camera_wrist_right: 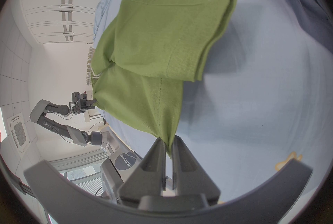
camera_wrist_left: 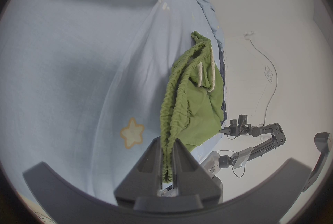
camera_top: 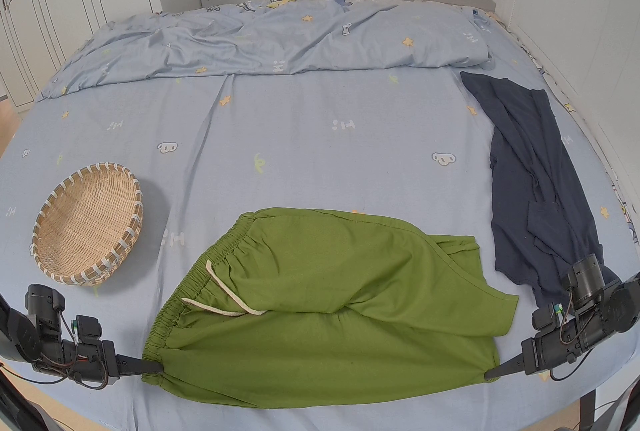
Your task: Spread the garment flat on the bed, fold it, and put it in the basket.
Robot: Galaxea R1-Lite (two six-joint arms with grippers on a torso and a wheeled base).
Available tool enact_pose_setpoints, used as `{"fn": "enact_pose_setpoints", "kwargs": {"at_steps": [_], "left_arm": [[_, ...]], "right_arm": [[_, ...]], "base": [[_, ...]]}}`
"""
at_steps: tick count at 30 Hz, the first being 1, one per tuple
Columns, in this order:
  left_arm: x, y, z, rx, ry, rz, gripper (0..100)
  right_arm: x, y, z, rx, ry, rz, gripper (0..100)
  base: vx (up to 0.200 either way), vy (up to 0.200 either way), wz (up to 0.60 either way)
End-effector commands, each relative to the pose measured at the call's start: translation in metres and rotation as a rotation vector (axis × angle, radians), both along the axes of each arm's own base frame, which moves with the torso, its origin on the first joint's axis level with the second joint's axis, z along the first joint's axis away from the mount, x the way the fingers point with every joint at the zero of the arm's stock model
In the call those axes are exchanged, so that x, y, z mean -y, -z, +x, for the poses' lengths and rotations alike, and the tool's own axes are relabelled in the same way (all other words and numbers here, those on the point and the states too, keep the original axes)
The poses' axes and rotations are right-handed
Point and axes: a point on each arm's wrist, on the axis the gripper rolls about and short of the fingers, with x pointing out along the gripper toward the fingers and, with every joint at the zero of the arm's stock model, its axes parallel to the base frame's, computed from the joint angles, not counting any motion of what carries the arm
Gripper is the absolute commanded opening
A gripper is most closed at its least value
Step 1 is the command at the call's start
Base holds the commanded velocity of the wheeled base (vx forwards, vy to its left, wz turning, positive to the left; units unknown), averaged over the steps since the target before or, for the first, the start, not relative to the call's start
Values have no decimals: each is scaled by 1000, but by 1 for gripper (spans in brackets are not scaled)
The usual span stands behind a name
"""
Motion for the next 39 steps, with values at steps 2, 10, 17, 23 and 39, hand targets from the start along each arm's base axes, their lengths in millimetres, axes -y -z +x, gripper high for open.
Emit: {"fn": "enact_pose_setpoints", "kwargs": {"at_steps": [2,10,17,23,39], "left_arm": [[1,0,1,-4,6,6,0],[-1,5,5,-25,6,0,100],[-1,1,4,-10,2,2,100],[-3,-14,3,51,-30,20,100],[8,-155,63,129,-63,34,100]], "right_arm": [[2,13,0,-60,10,-20,0],[2,17,2,-23,10,-19,0],[1,17,-1,-5,2,-12,100],[2,7,-4,85,12,-7,100],[26,-72,0,500,151,-10,100]], "base": [[0,0,0],[0,0,0],[0,0,0],[0,0,0],[0,0,0]]}}
